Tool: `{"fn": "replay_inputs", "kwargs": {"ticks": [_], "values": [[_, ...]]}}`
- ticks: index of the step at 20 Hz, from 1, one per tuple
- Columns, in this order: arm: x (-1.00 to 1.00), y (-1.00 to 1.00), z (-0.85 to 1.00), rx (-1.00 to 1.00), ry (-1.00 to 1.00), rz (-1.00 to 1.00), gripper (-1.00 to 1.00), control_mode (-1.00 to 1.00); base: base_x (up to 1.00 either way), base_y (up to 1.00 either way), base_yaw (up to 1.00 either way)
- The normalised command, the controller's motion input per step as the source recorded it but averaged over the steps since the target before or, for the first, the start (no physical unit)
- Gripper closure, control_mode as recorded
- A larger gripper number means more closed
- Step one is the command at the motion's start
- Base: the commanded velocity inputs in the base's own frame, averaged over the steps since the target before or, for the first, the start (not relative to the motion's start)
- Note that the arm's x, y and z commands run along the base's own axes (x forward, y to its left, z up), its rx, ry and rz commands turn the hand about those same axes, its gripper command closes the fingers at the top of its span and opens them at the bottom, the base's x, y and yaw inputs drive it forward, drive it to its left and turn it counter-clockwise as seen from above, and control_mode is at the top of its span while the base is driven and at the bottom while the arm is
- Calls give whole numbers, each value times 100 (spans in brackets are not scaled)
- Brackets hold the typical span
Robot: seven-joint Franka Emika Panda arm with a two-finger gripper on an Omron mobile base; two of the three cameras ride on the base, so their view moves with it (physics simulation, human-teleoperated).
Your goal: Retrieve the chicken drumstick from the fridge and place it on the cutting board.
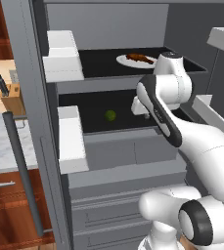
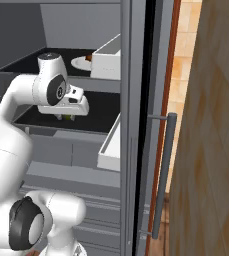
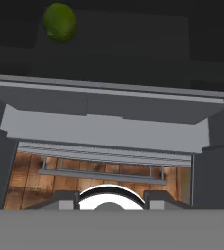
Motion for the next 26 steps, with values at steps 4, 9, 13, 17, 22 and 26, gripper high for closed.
{"fn": "replay_inputs", "kwargs": {"ticks": [4,9,13,17,22,26], "values": [[-1,0,0,0,0,0,-100,-100,0,0,0],[0,0,-1,0,0,0,-100,-100,0,0,0],[-1,0,2,0,-16,0,-100,-100,0,0,0],[-18,0,13,0,-22,-7,-100,-100,0,0,0],[-30,-8,36,0,-25,-8,-100,-100,0,0,0],[-9,-14,43,0,-8,-9,-100,-100,0,0,0]]}}
